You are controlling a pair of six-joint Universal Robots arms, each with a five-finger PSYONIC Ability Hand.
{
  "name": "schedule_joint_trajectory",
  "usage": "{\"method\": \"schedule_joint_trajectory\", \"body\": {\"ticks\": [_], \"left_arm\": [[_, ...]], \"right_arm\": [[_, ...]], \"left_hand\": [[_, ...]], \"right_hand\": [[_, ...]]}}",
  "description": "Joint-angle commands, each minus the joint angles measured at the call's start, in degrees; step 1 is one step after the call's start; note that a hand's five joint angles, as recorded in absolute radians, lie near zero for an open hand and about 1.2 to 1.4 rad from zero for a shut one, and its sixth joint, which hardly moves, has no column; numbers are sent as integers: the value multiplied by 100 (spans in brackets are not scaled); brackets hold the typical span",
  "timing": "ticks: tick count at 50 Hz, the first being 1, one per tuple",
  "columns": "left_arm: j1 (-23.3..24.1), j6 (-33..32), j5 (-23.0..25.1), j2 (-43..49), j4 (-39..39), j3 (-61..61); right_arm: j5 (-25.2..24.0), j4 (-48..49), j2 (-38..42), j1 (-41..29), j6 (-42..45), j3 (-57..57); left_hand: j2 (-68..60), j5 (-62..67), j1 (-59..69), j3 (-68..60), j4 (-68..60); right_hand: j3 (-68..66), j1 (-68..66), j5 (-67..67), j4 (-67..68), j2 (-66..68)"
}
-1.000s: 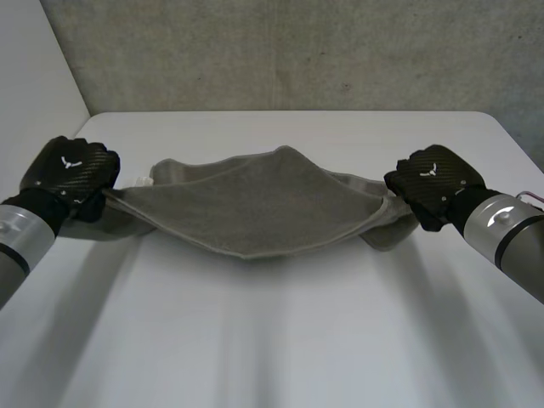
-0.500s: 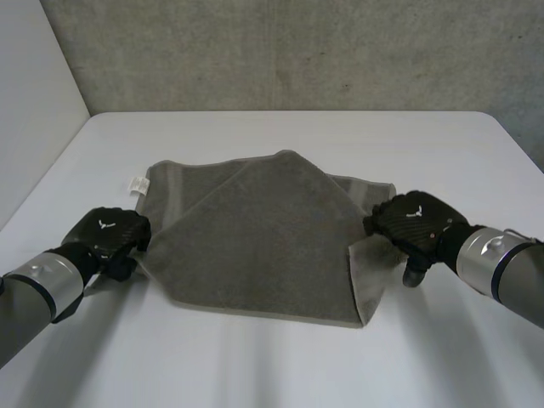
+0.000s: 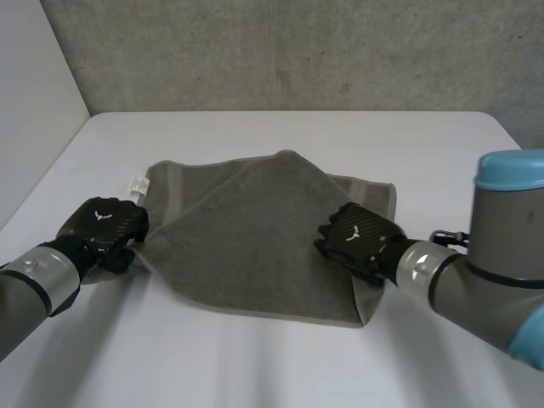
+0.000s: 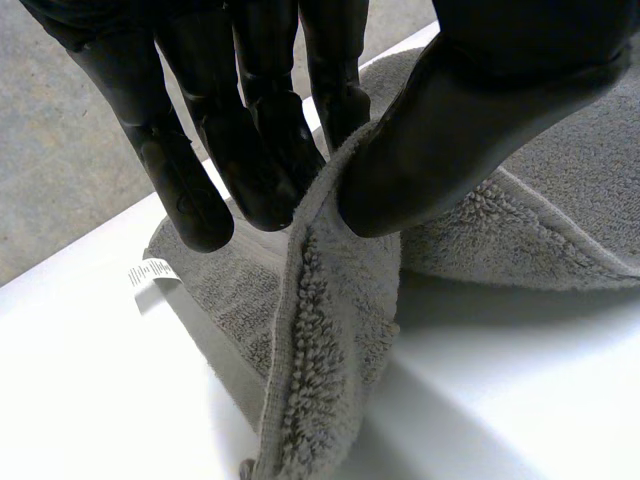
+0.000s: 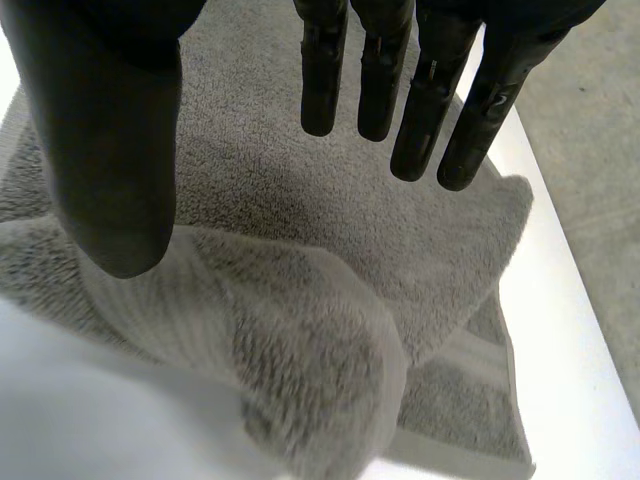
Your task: Fold the towel.
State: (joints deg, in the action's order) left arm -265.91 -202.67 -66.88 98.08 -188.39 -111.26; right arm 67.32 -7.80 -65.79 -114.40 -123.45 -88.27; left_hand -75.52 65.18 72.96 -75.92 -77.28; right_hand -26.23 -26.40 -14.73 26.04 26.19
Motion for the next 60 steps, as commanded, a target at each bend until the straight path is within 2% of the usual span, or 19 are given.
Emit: {"method": "schedule_joint_trajectory", "body": {"ticks": [1,5,9,15,19,27,36,42,51,54,55,56,57,60], "left_arm": [[-14,0,0,-8,-4,-19],[-22,0,9,-25,4,-28],[-40,0,9,-61,-5,-37],[-84,0,9,-69,-5,-19],[-93,0,9,-69,-5,-10],[-93,8,9,-69,-13,7],[-84,8,9,-69,-13,16],[-93,8,9,-69,-13,16],[-93,8,9,-69,-13,25],[-93,8,9,-69,-13,16],[-93,8,9,-69,-13,16],[-93,8,9,-69,-13,16],[-93,8,9,-69,-13,16],[-102,8,0,-78,-5,16]], "right_arm": [[526,85,663,-258,714,406],[1028,68,1102,-293,1461,626],[1240,68,1323,-293,1797,750],[1240,68,1209,-284,1780,768],[1240,50,780,-223,1658,689],[1161,24,269,-196,1148,399],[1047,68,339,102,1139,117],[862,76,348,164,1104,12],[853,94,339,155,1121,-94],[853,120,339,147,1174,-138],[862,146,348,138,1191,-146],[862,147,348,138,1191,-146],[862,182,339,146,1218,-146],[853,208,208,199,1200,-120]], "left_hand": [[-448,482,704,-408,-272],[-448,482,704,-408,-272],[-448,482,704,-408,-272],[-448,482,704,-408,-272],[-448,482,704,-408,-272],[-448,482,704,-408,-272],[-448,482,704,-408,-272],[-448,482,704,-408,-272],[-448,482,704,-408,-272],[-448,482,704,-408,-272],[-448,482,704,-408,-272],[-448,482,704,-408,-272],[-448,482,704,-408,-272],[-448,482,704,-408,-272]], "right_hand": [[84,100,-66,-65,-80],[84,100,-66,-65,-80],[-351,-334,-500,370,354],[-1615,-1598,-1765,1634,1619],[-2270,-2253,-2419,2289,2273],[-2255,-2238,-2404,2274,2258],[-2204,-2187,-2353,2223,2207],[-2154,-2137,-2304,2173,2157],[-2086,-2069,-2236,2105,2090],[-2625,-2608,-2774,2643,2628],[-3974,-3957,-4123,3992,3977],[-3987,-3970,-4137,4006,3990],[-5363,-5347,-5513,5382,5367],[-5377,-5360,-5527,5396,5381]]}}
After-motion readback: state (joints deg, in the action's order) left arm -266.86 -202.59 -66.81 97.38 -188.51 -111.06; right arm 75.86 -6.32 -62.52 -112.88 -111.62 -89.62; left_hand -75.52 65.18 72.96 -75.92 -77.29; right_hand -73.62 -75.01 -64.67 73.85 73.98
